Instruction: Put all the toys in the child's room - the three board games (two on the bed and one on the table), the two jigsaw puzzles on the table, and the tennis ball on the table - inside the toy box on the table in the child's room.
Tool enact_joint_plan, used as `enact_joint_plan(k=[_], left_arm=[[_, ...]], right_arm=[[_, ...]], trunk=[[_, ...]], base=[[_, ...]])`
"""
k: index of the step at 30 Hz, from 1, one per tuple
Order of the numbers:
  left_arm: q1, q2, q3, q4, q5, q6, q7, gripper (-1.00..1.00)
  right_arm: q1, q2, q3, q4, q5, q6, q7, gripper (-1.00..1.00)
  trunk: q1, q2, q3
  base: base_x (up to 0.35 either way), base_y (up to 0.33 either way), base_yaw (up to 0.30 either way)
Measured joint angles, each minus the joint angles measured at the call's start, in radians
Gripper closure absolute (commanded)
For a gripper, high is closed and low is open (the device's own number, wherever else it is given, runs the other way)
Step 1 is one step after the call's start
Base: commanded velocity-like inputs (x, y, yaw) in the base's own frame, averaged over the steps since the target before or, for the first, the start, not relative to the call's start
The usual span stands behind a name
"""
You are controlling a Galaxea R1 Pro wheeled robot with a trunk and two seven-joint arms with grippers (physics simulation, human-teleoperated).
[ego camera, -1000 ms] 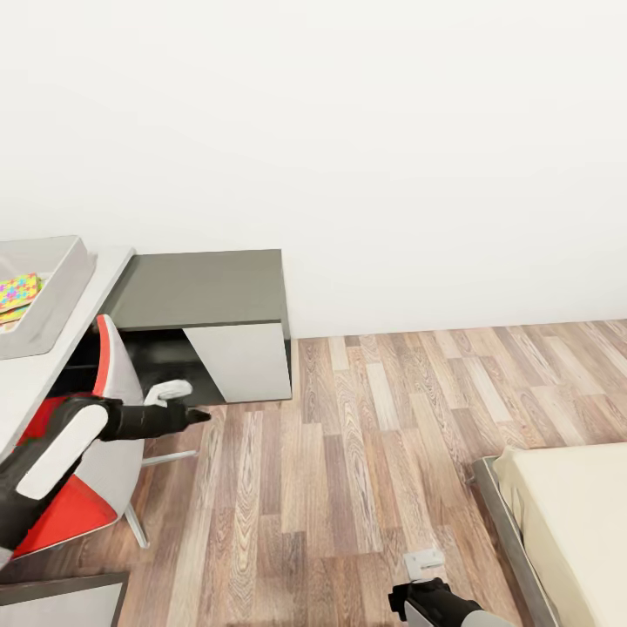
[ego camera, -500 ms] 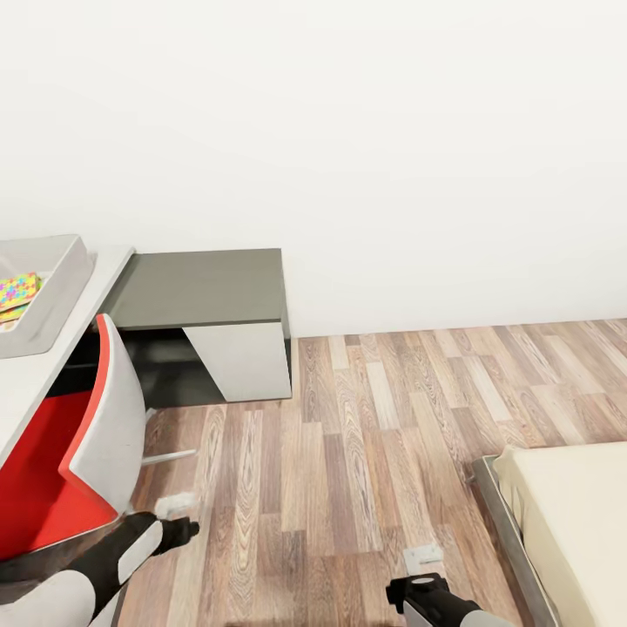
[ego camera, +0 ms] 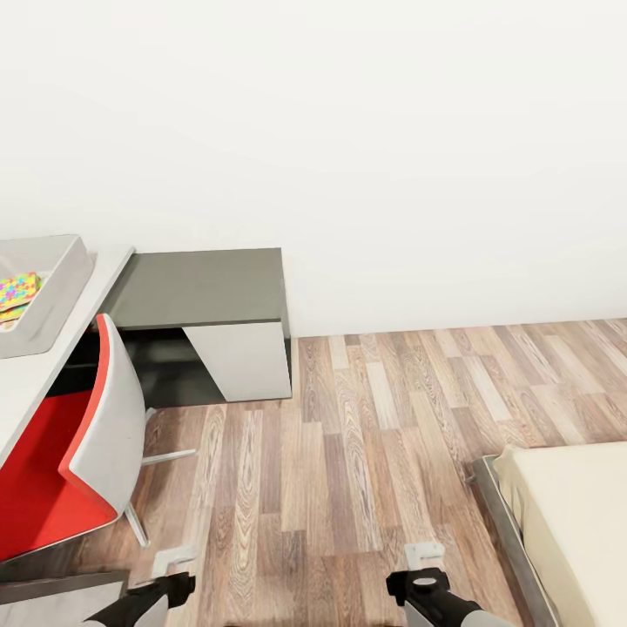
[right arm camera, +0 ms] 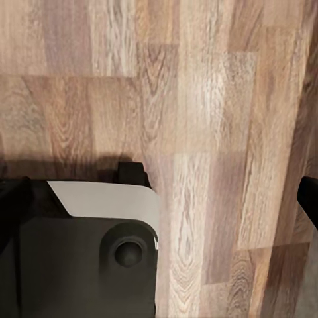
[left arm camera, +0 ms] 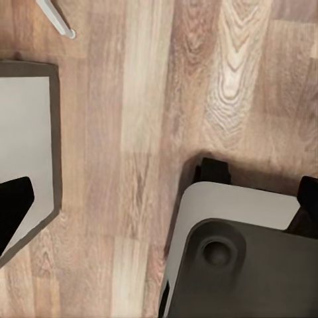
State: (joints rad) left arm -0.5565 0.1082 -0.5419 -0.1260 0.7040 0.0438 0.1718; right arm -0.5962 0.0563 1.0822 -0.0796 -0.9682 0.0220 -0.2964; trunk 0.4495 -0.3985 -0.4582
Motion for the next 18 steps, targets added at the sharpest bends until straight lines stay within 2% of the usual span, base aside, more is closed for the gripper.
enact_joint_plan(k=[5, 11, 15, 17, 18], left_arm=[[0.033, -0.001, 0.0, 0.005, -0.002, -0.011, 0.0, -1.0], [0.092, -0.005, 0.0, 0.003, -0.004, -0.058, 0.0, -1.0], [0.099, -0.01, 0.0, 0.004, -0.004, -0.064, -0.002, -1.0], [0.102, -0.011, 0.0, 0.004, -0.004, -0.065, -0.002, -1.0], [0.102, -0.011, 0.0, 0.004, -0.004, -0.065, -0.002, -1.0]], right_arm=[[0.0, 0.0, -0.001, 0.003, -0.007, -0.012, -0.002, -1.0], [0.0, -0.003, -0.006, 0.008, -0.071, -0.039, -0.005, -1.0], [0.0, -0.01, -0.027, 0.012, -0.176, -0.055, -0.007, -1.0], [0.0, -0.014, -0.034, 0.012, -0.245, -0.058, -0.007, -1.0], [0.0, -0.014, -0.035, 0.013, -0.26, -0.058, -0.007, -1.0]], trunk=[[0.0, 0.0, 0.0], [0.0, 0.0, 0.0], [0.0, 0.0, 0.0], [0.0, 0.0, 0.0], [0.0, 0.0, 0.0]], base=[[0.0, 0.0, 0.0], [-0.034, 0.013, 0.0], [-0.147, 0.093, 0.0], [-0.063, 0.041, 0.0], [-0.036, 0.023, 0.0]])
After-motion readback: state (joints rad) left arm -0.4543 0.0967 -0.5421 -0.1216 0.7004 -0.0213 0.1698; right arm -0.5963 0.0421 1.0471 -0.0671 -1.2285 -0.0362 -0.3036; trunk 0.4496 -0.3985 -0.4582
